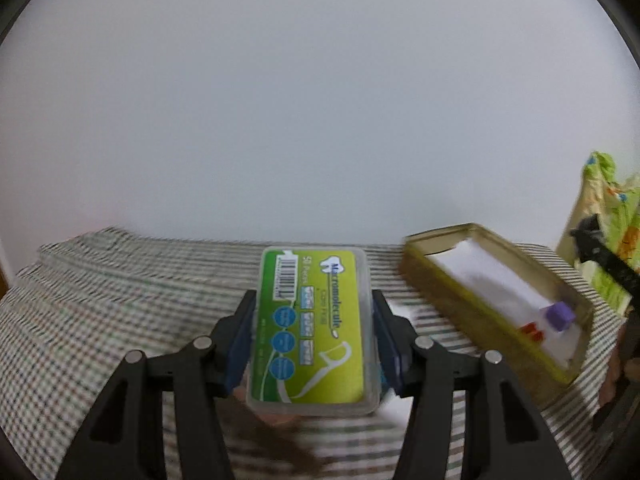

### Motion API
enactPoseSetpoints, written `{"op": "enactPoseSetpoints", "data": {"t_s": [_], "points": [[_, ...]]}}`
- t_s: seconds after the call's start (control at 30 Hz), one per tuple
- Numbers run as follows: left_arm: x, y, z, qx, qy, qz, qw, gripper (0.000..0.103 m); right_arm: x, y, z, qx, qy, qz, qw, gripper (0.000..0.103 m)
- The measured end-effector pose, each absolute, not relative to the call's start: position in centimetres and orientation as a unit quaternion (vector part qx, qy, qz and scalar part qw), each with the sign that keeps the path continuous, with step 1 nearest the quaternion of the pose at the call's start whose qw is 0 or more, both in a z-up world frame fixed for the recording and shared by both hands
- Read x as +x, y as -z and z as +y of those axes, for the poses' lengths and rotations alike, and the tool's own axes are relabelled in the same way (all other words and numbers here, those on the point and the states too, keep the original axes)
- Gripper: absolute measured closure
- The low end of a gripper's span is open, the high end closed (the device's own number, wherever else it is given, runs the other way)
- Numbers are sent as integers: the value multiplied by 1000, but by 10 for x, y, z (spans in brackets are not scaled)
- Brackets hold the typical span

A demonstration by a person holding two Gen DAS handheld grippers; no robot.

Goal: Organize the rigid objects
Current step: 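Lift and carry the green box and black hair clip over the tray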

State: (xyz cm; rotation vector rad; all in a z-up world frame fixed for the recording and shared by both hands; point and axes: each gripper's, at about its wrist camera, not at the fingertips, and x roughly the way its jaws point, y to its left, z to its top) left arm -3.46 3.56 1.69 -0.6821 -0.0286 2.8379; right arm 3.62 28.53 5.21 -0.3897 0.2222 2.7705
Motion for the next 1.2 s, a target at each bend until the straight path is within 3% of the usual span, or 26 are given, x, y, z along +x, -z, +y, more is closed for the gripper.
{"op": "enactPoseSetpoints", "data": {"t_s": [0.27,0.57,1.2], "points": [[-51,-21,127,-247,-951,-5,186,49,32,-49,329,-160,-966,88,181,28],[-74,-8,195,-281,-938,20,203,49,14,-31,352,-203,-957,119,169,28],[-72,11,247,-286,-923,102,237,49,-8,-5,360,-255,-944,132,165,28]]}}
